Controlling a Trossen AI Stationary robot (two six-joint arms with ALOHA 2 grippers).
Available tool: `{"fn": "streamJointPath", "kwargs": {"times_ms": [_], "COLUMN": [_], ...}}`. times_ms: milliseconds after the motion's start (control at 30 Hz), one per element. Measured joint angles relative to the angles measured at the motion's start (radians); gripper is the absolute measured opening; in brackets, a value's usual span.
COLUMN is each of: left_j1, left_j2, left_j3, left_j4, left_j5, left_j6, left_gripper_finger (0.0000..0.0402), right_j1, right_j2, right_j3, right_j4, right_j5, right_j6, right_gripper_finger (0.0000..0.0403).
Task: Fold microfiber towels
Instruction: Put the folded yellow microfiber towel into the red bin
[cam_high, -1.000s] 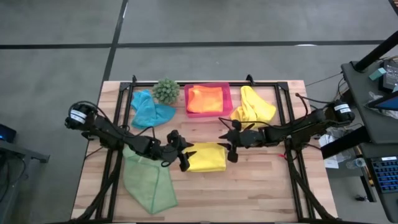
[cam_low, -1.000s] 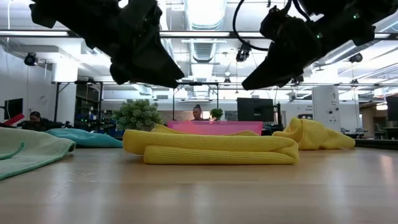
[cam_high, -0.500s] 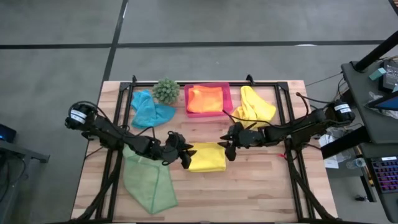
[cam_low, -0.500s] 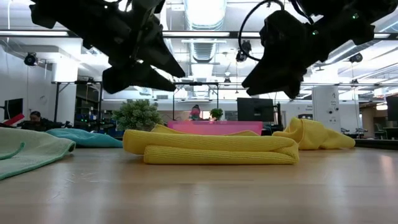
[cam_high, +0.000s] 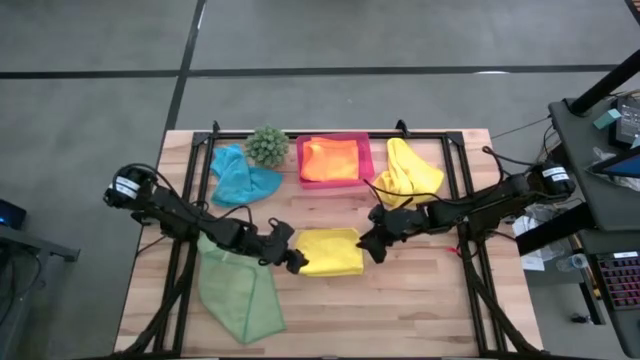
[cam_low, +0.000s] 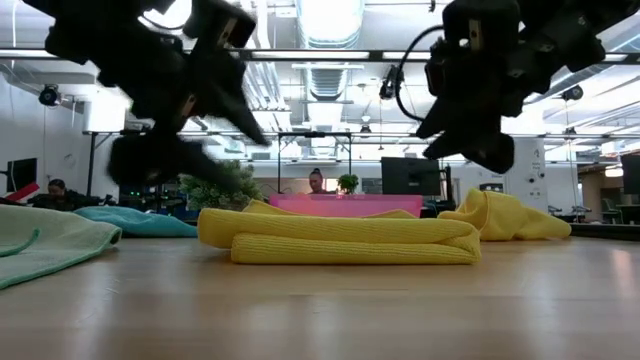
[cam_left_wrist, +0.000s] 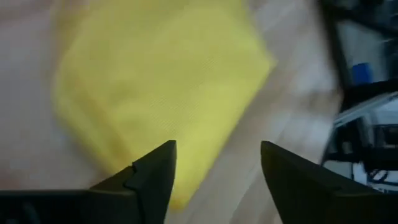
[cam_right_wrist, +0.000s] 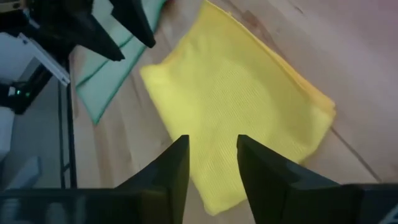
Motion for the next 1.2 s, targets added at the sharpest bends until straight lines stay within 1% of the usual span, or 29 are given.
{"fn": "streamJointPath", "kwargs": {"times_ms": [133,200,267,433,567,633,767,900,1033,1200], "left_j1": [-0.007,-0.012,-0.013,-0.014,-0.012,-0.002,0.014,0.019,0.021,0.021], "left_j2": [0.000,0.000,0.000,0.002,0.003,0.009,0.053,0.117,0.177,0.243], "left_j3": [-0.001,-0.001,-0.001,-0.001,-0.001,-0.001,-0.003,-0.003,0.000,0.002], "left_j4": [-0.112,-0.124,-0.119,-0.126,-0.136,-0.135,-0.119,-0.022,0.085,0.214], "left_j5": [0.055,0.063,0.064,0.049,-0.012,-0.038,-0.059,-0.065,-0.074,-0.088], "left_j6": [-0.123,-0.142,-0.151,-0.160,-0.160,-0.158,-0.151,-0.128,-0.114,-0.105], "left_gripper_finger": [0.0251,0.0260,0.0262,0.0264,0.0264,0.0264,0.0263,0.0263,0.0262,0.0262], "right_j1": [0.003,0.007,0.014,0.037,0.042,0.041,0.042,0.042,0.042,0.042], "right_j2": [0.000,0.001,0.006,0.026,0.042,0.057,0.111,0.186,0.258,0.337], "right_j3": [0.000,0.000,-0.007,-0.028,-0.047,-0.057,-0.061,-0.061,-0.047,-0.023], "right_j4": [-0.087,-0.140,-0.153,-0.149,-0.134,-0.114,-0.006,0.110,0.185,0.294], "right_j5": [-0.017,-0.018,-0.016,0.017,0.092,0.120,0.133,0.132,0.128,0.079], "right_j6": [0.086,0.129,0.158,0.217,0.245,0.250,0.253,0.258,0.258,0.254], "right_gripper_finger": [0.0166,0.0188,0.0208,0.0247,0.0267,0.0272,0.0276,0.0276,0.0276,0.0269]}}
